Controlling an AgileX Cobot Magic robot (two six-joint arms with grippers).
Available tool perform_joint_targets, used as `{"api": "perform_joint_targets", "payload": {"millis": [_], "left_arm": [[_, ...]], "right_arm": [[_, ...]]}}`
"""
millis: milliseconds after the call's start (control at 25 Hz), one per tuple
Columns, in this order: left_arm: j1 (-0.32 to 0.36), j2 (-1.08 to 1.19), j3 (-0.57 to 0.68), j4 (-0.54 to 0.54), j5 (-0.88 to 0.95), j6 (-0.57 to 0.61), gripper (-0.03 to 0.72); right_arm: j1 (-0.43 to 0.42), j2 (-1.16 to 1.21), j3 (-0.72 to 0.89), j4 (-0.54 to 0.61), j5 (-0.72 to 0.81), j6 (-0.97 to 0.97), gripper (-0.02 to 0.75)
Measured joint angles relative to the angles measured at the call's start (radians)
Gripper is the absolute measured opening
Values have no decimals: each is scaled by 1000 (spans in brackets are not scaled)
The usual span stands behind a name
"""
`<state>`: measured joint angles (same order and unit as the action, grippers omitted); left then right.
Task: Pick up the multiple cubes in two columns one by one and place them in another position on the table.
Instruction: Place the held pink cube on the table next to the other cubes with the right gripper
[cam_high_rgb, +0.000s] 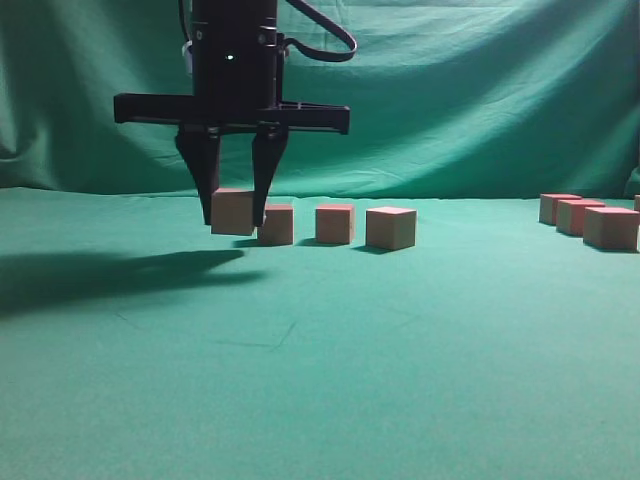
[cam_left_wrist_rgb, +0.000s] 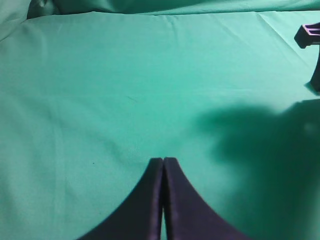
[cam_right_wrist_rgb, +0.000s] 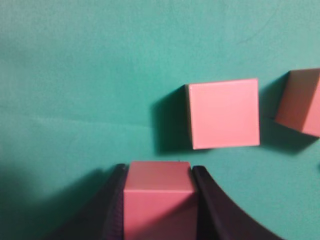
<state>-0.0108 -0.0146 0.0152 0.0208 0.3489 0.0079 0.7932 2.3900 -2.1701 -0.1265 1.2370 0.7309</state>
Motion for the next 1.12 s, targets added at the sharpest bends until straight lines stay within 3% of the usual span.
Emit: {"api": "perform_joint_targets", "payload": {"millis": [1120], "left_arm": [[0,0,0,0,0,0,0]], "right_arm": [[12,-4,52,-31,-4,-19,259]]}}
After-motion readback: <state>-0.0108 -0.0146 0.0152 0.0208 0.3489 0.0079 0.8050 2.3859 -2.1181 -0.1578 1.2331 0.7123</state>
